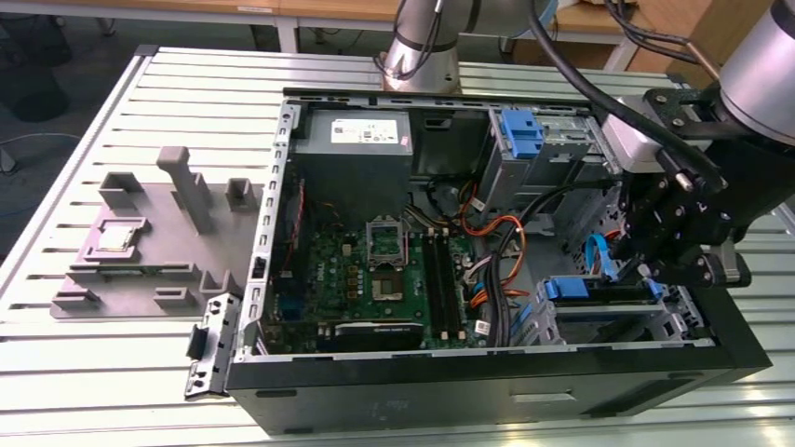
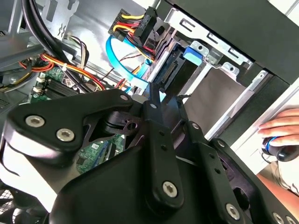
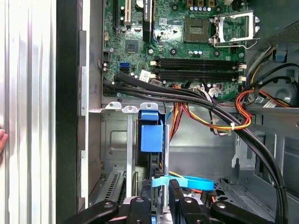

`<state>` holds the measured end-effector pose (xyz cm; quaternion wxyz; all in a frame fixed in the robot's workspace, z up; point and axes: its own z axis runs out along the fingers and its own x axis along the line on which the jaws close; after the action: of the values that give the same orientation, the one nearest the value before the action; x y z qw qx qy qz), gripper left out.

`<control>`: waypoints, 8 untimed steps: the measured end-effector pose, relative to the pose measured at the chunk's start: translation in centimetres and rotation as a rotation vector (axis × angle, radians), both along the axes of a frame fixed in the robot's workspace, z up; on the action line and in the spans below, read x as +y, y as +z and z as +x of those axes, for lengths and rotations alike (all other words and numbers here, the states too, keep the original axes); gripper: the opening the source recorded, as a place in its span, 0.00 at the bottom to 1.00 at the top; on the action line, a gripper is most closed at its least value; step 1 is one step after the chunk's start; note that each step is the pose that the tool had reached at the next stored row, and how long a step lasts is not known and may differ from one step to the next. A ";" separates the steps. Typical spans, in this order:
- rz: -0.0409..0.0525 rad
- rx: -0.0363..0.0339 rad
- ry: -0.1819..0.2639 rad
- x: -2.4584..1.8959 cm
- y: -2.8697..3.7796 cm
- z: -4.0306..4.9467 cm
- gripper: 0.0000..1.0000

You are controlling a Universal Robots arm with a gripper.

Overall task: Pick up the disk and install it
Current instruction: 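Insert the first disk wire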

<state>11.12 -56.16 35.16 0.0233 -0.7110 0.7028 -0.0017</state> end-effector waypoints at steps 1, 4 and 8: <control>0.0000 0.0000 0.000 0.00 0.00 0.11 0.29; 0.0002 0.0000 0.000 0.00 -0.03 0.60 0.29; 0.0004 0.0002 -0.003 0.00 -0.08 1.06 0.29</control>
<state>12.18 -56.16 35.09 0.0234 -0.7098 0.7040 -0.0015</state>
